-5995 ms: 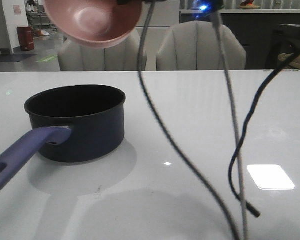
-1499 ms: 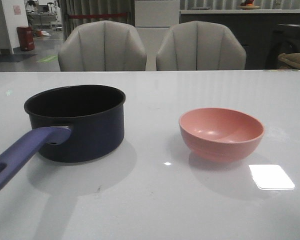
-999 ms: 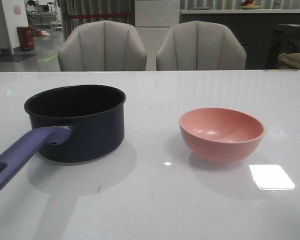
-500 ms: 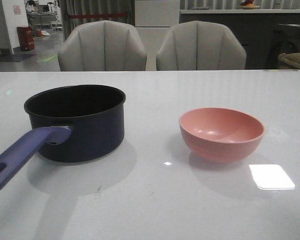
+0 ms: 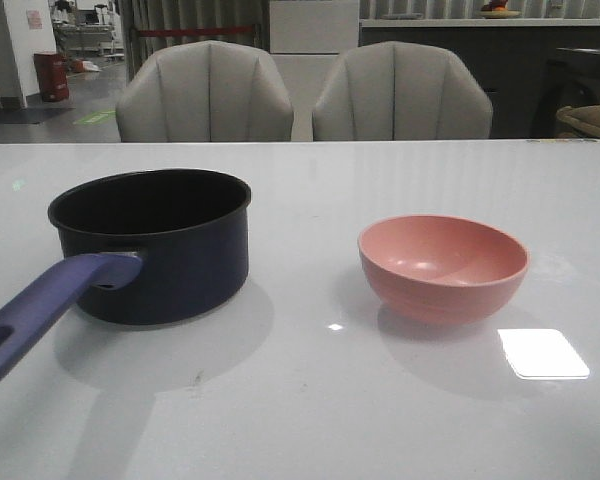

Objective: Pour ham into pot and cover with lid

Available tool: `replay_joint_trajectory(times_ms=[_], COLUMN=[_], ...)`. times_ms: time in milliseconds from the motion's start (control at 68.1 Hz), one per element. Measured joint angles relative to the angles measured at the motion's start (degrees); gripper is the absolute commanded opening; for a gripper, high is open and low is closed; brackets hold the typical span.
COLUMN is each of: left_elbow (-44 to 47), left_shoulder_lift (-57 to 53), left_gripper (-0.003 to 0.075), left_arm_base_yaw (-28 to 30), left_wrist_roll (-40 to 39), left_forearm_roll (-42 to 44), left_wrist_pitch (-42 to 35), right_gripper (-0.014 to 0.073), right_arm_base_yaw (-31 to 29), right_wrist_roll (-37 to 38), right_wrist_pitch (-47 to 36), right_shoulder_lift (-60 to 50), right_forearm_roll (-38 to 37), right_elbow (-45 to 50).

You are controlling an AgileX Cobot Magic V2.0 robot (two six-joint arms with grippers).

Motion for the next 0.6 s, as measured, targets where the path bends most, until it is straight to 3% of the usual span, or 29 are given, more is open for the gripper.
replay_joint_trajectory(times_ms=[132, 382, 602], left_elbow=[-0.1, -1.2, -1.5], left_shoulder_lift=[0.0, 0.3, 0.4], left_gripper=[0.0596, 0.0373, 0.0283], left_arm_base_yaw=[0.0, 0.0, 0.0], left_wrist_roll=[0.4, 0.4, 0.4], left_forearm_roll=[-0.2, -0.3, -0.8], left_wrist_pitch=[-0.2, -0.2, -0.2], right_gripper=[0.0159, 0.0159, 0.0159], right_arm_base_yaw=[0.0, 0.0, 0.0], right_wrist_roll=[0.0, 0.0, 0.0], right_wrist_pitch=[0.0, 0.0, 0.0], right_shoulder_lift=[0.0, 0.0, 0.0], right_forearm_roll=[0.0, 0.0, 0.0], right_elbow=[0.0, 0.0, 0.0])
